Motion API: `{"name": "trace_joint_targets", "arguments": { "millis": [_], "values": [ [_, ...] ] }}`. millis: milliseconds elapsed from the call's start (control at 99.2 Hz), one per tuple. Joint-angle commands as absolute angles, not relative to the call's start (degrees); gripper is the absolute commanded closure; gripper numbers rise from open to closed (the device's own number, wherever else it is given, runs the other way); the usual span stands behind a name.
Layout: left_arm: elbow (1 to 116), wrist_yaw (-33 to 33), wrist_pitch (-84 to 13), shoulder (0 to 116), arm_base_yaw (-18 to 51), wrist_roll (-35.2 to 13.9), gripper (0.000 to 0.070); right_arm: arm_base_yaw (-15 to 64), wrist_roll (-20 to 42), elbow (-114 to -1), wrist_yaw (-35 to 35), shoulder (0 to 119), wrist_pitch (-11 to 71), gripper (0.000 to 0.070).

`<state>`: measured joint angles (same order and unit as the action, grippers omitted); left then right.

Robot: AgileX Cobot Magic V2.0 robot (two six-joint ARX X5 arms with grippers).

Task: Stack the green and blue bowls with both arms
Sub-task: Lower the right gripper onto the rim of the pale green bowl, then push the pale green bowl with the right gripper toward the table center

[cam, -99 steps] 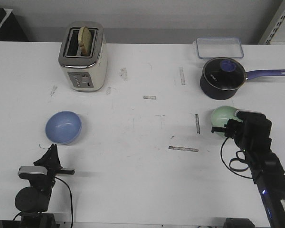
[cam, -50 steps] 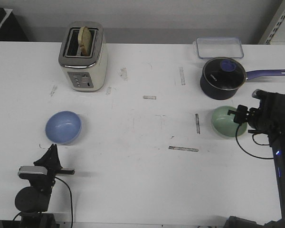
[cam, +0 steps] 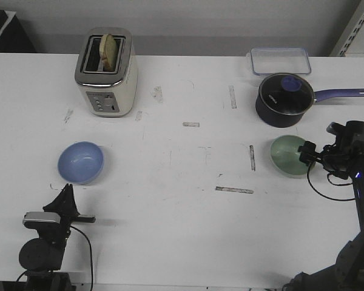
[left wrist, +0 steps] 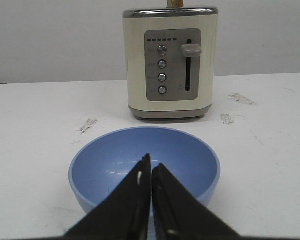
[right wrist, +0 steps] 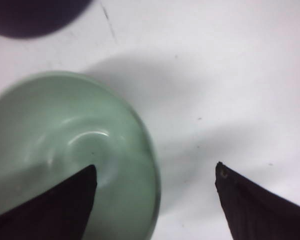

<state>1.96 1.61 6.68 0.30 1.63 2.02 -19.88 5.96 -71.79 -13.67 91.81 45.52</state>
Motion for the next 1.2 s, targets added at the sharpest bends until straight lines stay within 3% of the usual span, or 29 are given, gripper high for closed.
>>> {"name": "trace_joint_targets", "arguments": {
  "millis": [0, 171, 282, 403, 605, 796, 1008, 1190],
  "values": [
    [0.71, 1.72, 7.38, 0.19, 1.61, 2.13, 0.0699, -19.94, 4.8, -72.79, -14.31, 93.95, 44.82, 0.0266],
    [0.71, 1.72, 7.4, 0.19, 1.61, 2.13, 0.0699, -19.79, 5.21, -72.79, -16.69, 96.62, 43.11, 0.0396],
    [0.71, 1.72, 7.38, 0.19, 1.61, 2.13, 0.0699, -19.79, 5.39, -72.79, -16.49, 96.77, 42.33, 0.0556],
    [0.71, 1.72, 7.4, 0.19, 1.61, 2.13, 0.0699, -19.97, 5.34, -72.79, -16.49, 96.77, 42.04, 0.0675],
    [0.71, 1.72, 7.38, 0.19, 1.61, 2.13, 0.0699, -19.44, 5.65, -72.79, -16.69, 95.0, 41.85, 0.0689],
    [0.71, 1.72, 7.38, 0.19, 1.61, 2.13, 0.0699, -15.03, 10.22, -72.79, -18.81, 92.71, 41.98, 0.0688],
    [0.71, 1.72, 7.38, 0.19, 1.61, 2.13, 0.0698, -3.4, 18.7, -72.79, -19.35, 92.75, 41.5, 0.0689],
    [0.71, 1.72, 7.38, 0.19, 1.61, 2.13, 0.0699, 9.34, 26.98, -72.71, -15.59, 93.14, 37.01, 0.0689]
  ]
}}
